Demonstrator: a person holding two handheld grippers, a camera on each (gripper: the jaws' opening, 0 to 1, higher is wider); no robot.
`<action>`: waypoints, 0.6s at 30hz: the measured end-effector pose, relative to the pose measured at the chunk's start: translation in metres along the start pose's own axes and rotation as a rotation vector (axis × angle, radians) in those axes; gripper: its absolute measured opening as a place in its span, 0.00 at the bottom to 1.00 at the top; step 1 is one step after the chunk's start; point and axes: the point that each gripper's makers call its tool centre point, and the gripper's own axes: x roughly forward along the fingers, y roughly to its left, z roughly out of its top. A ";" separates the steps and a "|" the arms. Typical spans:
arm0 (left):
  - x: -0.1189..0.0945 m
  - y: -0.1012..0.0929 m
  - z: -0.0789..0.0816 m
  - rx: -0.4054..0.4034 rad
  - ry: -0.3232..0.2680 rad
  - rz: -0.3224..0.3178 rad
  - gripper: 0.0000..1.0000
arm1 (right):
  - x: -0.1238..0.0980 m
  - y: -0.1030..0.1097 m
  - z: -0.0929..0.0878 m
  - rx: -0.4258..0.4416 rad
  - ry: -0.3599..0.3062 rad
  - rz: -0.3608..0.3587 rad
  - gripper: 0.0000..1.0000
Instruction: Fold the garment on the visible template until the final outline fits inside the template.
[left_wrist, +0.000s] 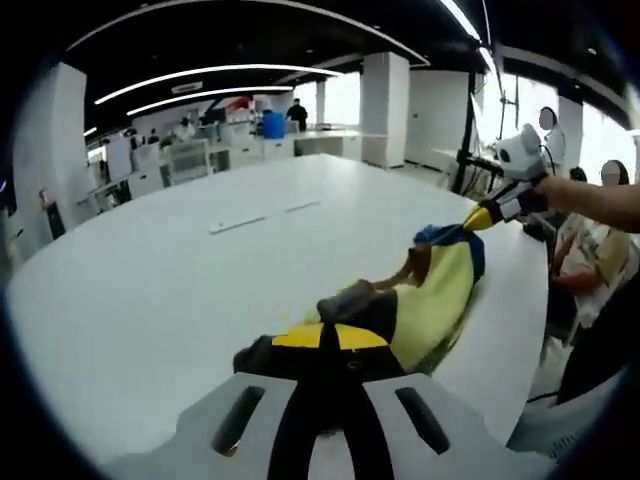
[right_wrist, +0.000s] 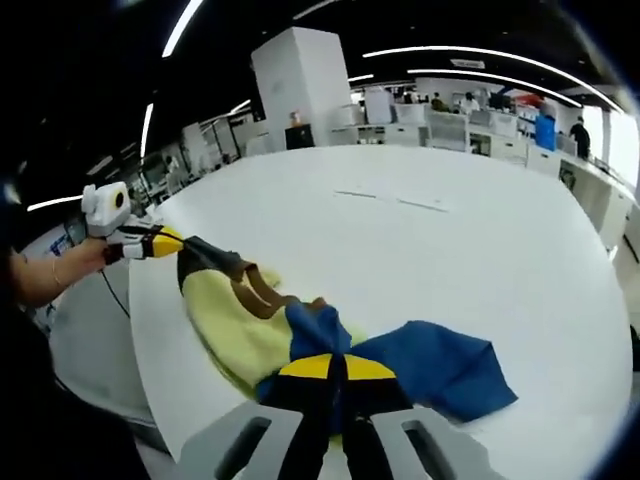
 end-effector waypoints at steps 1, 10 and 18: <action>-0.001 0.000 0.005 0.001 -0.010 0.003 0.00 | -0.002 0.000 0.005 -0.012 -0.009 -0.001 0.00; 0.000 0.016 0.061 0.031 -0.129 0.052 0.00 | -0.014 -0.009 0.047 -0.057 -0.072 -0.049 0.00; 0.013 0.034 0.098 0.030 -0.186 0.088 0.00 | -0.011 -0.031 0.082 -0.054 -0.139 -0.109 0.00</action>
